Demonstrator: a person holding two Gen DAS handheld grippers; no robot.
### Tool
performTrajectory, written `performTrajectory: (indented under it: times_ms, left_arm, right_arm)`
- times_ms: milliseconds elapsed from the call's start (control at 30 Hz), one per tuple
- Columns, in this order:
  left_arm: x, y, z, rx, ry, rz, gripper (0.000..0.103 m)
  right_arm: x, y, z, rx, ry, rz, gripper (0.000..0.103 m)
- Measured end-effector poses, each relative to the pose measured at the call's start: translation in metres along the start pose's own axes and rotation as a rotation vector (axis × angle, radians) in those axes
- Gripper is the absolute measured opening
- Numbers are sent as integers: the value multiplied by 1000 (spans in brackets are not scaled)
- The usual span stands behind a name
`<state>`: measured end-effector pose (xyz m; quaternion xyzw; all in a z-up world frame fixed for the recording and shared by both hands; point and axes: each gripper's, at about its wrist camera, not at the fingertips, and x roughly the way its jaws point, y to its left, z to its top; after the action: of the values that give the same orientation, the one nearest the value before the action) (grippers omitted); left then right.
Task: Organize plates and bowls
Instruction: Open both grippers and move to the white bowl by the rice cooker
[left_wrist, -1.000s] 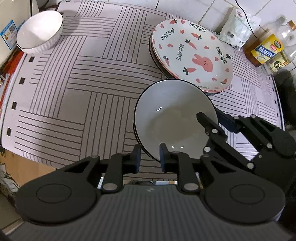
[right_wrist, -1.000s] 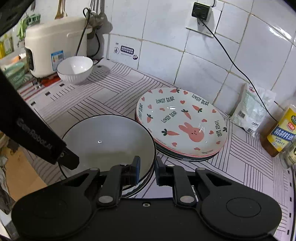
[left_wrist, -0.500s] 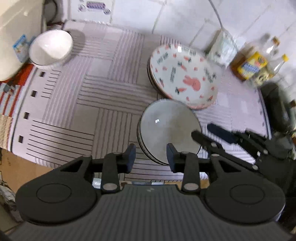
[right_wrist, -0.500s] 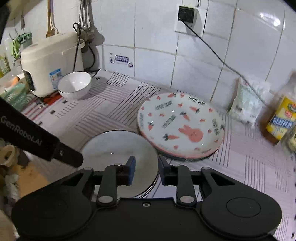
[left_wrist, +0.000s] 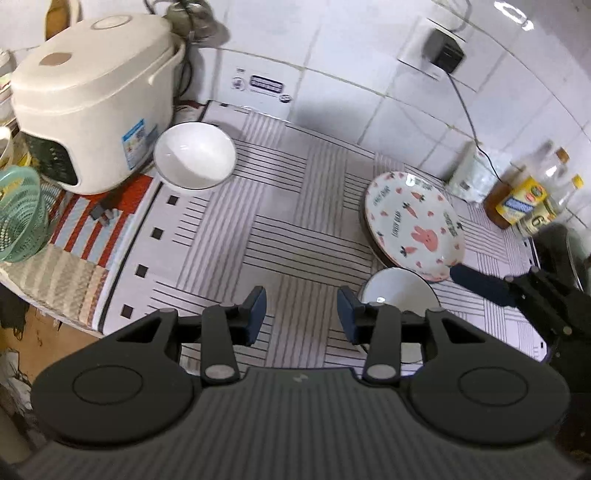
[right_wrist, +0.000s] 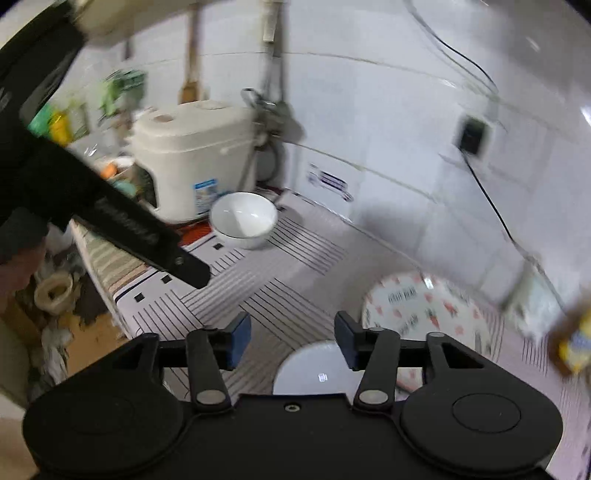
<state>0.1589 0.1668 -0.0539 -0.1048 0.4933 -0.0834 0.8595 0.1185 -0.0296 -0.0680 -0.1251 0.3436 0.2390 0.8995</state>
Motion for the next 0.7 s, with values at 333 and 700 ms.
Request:
performTrajectory:
  times_ms: [333, 700]
  left_arm:
    - [13, 51, 28, -55, 22, 114, 45]
    - [51, 90, 82, -78, 8, 178, 56]
  right_arm:
    - [55, 2, 52, 58, -35, 52, 63]
    - [115, -7, 105, 209, 9, 231, 67]
